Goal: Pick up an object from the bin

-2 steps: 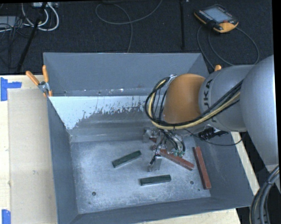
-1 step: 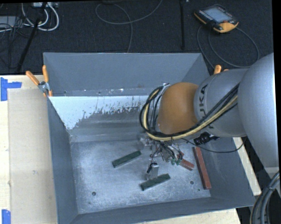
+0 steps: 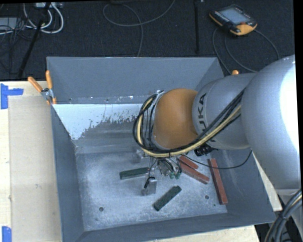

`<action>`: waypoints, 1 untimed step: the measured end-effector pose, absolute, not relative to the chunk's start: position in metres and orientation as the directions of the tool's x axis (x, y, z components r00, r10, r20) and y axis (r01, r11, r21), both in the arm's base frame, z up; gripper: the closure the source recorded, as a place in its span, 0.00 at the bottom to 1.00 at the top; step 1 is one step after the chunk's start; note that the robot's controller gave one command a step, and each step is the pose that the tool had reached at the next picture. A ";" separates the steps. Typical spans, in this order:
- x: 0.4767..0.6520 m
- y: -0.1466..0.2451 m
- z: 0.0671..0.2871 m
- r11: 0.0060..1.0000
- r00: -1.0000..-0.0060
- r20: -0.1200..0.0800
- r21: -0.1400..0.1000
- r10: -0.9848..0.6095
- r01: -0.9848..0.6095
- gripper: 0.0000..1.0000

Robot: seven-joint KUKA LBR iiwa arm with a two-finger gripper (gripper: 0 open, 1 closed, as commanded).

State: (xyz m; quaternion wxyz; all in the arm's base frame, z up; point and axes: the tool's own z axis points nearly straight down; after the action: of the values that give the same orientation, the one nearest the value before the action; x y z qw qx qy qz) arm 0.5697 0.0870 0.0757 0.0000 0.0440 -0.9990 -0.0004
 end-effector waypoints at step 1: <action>0.544 0.107 0.078 1.000 -1.000 0.003 0.000 -0.003 -0.003 1.00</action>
Offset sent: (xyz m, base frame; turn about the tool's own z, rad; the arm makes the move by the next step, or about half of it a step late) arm 0.0000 0.0000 0.0000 0.0000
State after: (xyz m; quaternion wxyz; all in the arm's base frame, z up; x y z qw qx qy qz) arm 0.5438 0.1069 0.0781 0.0013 0.0017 -1.0000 0.0003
